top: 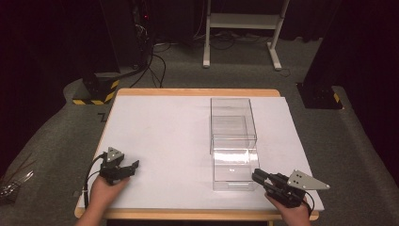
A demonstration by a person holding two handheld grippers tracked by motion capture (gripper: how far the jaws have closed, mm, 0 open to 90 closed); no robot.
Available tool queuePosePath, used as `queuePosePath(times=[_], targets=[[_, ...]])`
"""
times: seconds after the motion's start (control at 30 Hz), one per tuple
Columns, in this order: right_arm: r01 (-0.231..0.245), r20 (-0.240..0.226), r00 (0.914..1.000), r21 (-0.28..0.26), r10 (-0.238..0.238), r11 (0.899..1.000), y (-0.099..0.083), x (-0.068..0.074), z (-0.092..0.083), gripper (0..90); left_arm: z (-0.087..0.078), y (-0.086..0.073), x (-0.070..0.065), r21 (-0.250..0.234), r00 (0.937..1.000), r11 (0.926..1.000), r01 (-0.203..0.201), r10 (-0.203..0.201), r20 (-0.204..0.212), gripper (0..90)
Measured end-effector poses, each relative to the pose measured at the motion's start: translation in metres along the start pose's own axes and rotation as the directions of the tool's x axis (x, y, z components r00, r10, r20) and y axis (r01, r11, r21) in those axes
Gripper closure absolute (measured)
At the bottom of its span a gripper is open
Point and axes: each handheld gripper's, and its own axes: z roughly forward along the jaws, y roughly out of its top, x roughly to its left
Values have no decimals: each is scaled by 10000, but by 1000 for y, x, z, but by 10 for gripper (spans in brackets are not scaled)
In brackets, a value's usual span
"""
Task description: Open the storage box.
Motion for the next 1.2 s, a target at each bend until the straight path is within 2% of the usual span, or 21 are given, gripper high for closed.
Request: queuePosePath(times=[0.17, 0.33, 0.47, 0.67, 0.77, 0.93, 1.0, 1.13, 1.2], targets=[[-2, 422, 9991, -15, 2, 10000, 2, -1, 4, 735, 0, 0, 0, 0, 10000, 10000, 1, -1, 0, 300], [-102, 1163, 9932, -36, 105, 9999, 2, -6, 4, 710, 0, 0, 0, -7, 10000, 10000, 2, -2, -5, 300], [-292, 1851, 9823, -64, 299, 9996, 1, -12, 2, 677, 0, 0, 0, 8, 10000, 10000, -1, 1, -1, 300], [-571, 2942, 9540, -101, 576, 9983, -4, -24, -4, 638, 0, 0, 0, 8, 10000, 10000, -4, 4, -2, 301], [-714, 3495, 9344, -56, 688, 9974, -8, -31, -8, 618, 0, 0, 0, 10, 10000, 10000, -4, 4, -2, 300], [-1088, 4470, 8907, 315, 834, 9936, -16, -42, -11, 571, 0, 0, 0, 10, 10000, 10000, 0, 0, 0, 300], [-1385, 4796, 8721, 524, 967, 9890, -20, -47, -10, 554, 0, 0, 0, 1, 10000, 10000, 4, -4, -3, 300], [-1847, 5460, 8328, 1190, 910, 9756, -29, -56, -5, 497, 0, 0, 0, -3, 10000, 10000, 11, -11, -2, 300], [-2186, 5586, 8232, 1467, 1016, 9647, -33, -61, -3, 475, 0, 0, 0, -7, 10000, 10000, 3, -3, -3, 300]])
